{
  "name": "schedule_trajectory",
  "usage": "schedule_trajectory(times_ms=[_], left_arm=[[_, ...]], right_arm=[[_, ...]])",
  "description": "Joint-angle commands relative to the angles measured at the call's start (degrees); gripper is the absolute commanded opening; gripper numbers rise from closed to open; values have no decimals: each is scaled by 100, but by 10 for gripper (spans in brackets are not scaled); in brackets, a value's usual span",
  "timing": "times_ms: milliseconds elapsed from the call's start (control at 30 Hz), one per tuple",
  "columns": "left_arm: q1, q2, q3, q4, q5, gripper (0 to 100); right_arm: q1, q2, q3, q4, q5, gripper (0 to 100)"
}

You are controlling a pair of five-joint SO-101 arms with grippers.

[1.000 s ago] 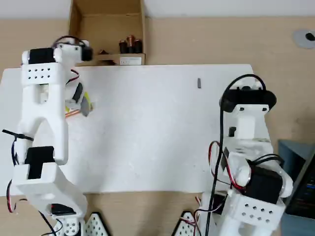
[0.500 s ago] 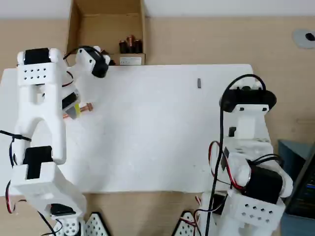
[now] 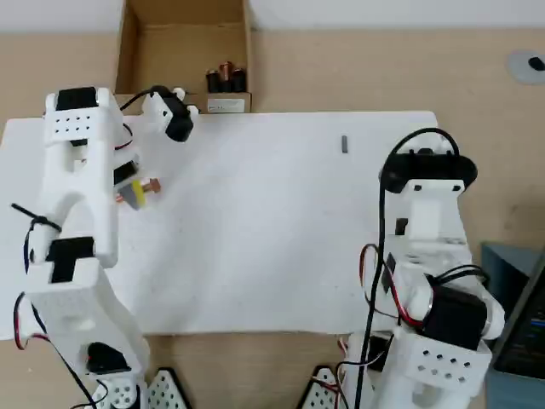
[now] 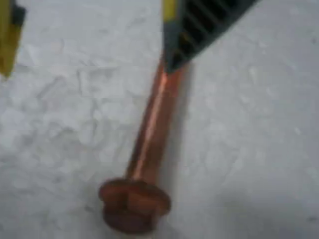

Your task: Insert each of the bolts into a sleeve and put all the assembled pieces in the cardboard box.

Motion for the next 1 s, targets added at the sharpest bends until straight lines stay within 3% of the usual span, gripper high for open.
schedule_trajectory(times_ms=[0, 267, 533, 733, 967], left_arm=[[-53, 92, -62, -299, -35, 214], [70, 673, -70, -554, -26, 212], [378, 1086, -79, -554, -26, 61], [527, 1086, -88, -554, -18, 33], [589, 1077, -1090, 18, 396, 5]], right_arm=[[-154, -75, 13, -149, -18, 9], [-409, -75, 13, -149, -18, 9], [-409, -75, 13, -149, -18, 9], [-409, -75, 13, -149, -18, 9], [-391, -110, 4, -132, -18, 9]])
